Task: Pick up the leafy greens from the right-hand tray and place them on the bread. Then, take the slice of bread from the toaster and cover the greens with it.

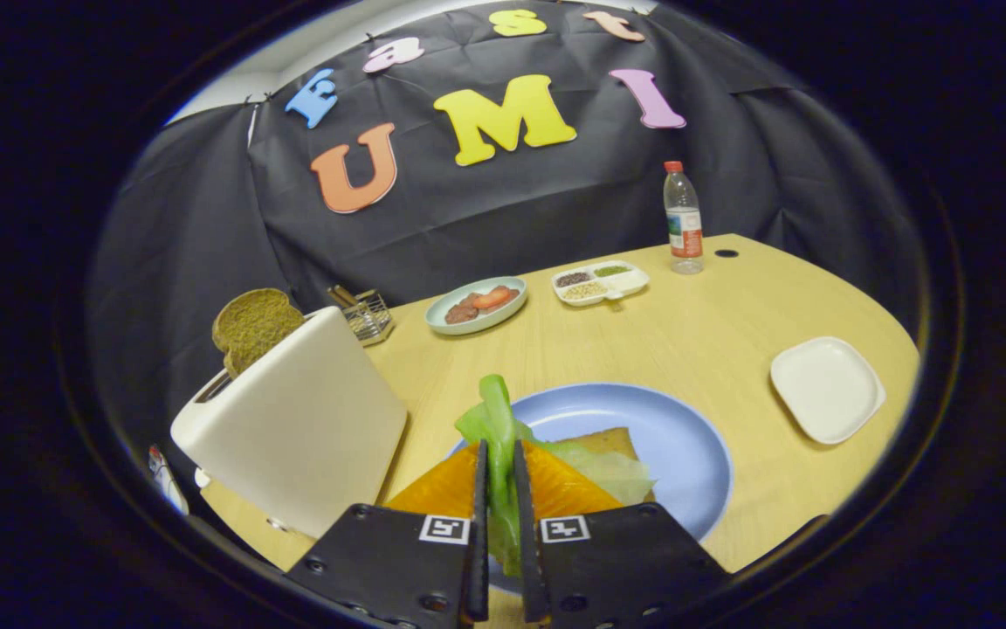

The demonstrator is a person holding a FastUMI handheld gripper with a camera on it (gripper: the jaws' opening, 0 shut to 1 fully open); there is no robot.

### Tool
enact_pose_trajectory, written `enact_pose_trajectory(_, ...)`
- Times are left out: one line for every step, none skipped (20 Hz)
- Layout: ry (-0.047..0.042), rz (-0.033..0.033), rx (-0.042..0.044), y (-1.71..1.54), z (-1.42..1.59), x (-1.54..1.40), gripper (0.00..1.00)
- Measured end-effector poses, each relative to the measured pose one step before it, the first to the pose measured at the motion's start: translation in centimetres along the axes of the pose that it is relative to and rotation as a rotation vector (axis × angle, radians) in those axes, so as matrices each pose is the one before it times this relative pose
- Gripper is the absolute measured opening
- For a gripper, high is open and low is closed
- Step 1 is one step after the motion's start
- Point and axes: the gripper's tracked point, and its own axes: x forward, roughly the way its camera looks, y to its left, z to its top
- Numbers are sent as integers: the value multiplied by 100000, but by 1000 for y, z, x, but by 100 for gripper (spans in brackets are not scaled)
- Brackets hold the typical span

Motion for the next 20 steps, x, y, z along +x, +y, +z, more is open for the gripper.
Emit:
enact_pose_trajectory(-307,-26,467,43,17,-66,17)
enact_pose_trajectory(-1153,126,286,23,18,-38,26)
enact_pose_trajectory(-1354,6,93,-5,189,-167,33)
enact_pose_trajectory(-1728,582,-198,86,263,-285,40)
enact_pose_trajectory(-2059,78,-876,2,496,-353,47)
enact_pose_trajectory(-2547,176,-1286,-90,613,-623,55)
enact_pose_trajectory(-3147,322,-1731,22,889,-608,62)
enact_pose_trajectory(-3184,-51,-2333,-93,815,-777,75)
enact_pose_trajectory(-3451,124,-2124,-26,1062,-874,79)
enact_pose_trajectory(-3302,-494,-1572,-149,1045,-999,86)
enact_pose_trajectory(-1933,-50,-1049,7,880,-899,94)
enact_pose_trajectory(-2476,-301,-927,56,627,-916,95)
enact_pose_trajectory(-2261,562,-96,238,719,-1060,96)
enact_pose_trajectory(-2252,422,-93,254,538,-947,96)
enact_pose_trajectory(-2242,-109,-406,174,548,-871,96)
enact_pose_trajectory(-2022,-292,-1311,111,431,-721,96)
enact_pose_trajectory(-2737,-340,-1740,226,617,-475,96)
enact_pose_trajectory(-1693,-294,-2805,318,293,-367,96)
enact_pose_trajectory(-1224,568,-3479,627,330,-151,96)
enact_pose_trajectory(-760,435,-3521,601,328,-83,96)
